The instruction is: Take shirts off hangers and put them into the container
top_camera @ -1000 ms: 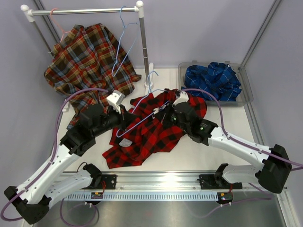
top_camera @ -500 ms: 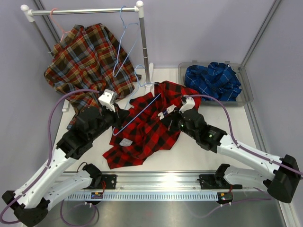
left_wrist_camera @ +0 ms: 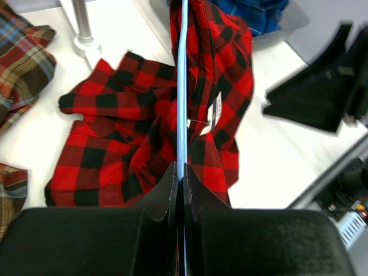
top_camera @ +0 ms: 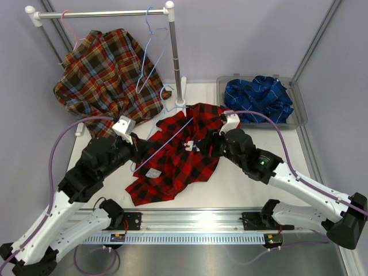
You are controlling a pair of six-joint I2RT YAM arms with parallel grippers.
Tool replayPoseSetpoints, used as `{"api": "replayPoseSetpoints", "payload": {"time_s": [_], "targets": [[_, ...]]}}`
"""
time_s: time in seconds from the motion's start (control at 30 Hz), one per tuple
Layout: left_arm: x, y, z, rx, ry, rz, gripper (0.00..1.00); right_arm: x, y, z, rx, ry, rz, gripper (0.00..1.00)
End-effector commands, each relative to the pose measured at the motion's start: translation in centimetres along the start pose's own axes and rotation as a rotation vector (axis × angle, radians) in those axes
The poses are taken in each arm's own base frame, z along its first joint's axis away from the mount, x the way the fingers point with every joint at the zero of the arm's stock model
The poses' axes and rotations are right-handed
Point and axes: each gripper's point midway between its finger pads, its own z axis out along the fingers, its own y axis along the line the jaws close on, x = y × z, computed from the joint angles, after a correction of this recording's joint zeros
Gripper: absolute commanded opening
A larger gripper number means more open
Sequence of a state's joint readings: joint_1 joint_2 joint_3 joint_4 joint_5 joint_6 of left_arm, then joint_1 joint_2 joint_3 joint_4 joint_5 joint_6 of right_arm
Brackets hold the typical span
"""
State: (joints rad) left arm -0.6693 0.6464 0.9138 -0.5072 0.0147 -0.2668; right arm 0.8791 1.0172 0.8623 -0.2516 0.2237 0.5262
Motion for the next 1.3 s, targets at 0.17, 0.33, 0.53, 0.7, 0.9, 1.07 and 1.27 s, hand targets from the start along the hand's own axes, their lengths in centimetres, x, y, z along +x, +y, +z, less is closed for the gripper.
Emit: {"api": "replayPoseSetpoints", "payload": {"time_s": [0.17,0.33,0.53,0.7,0.9,1.07,1.27], "targets": [[-1.5,-3.1,-3.5,0.161,-0.049,-0.011,0.00,-8.2,1.4,2.2,0.103,-0.180,-0.165,0.70],[-1.3,-3.1,-4.1,0.163,-0.036,-0.007,0.00,-9.3,1.0,5.7,0.200,-0.177,-0.175,0.65],[-1.7,-2.4,-5.4,0.124,-0.052,0.007,0.00,-9.6,-2.4,6.6,0.317,-0.174,-0.141,0.32],[-1.2,-0.6,-6.7,0.020,-0.030,0.010,0.00,-9.8,-6.0,4.0,0.384,-0.179,-0.117,0.02],[-1.4,2.4,-9.1,-0.151,-0.064,-0.002,0.00,-7.6,-8.4,-0.1,0.422,-0.136,-0.124,0.00],[-3.2,3.8,-10.2,-0.249,-0.123,-0.023,0.00,-3.2,-7.1,-1.9,0.259,-0.021,-0.109,0.00],[-5.3,5.5,-9.4,-0.373,-0.119,-0.002,0.00,3.0,-5.5,-2.2,0.106,0.156,-0.129,0.00]]}}
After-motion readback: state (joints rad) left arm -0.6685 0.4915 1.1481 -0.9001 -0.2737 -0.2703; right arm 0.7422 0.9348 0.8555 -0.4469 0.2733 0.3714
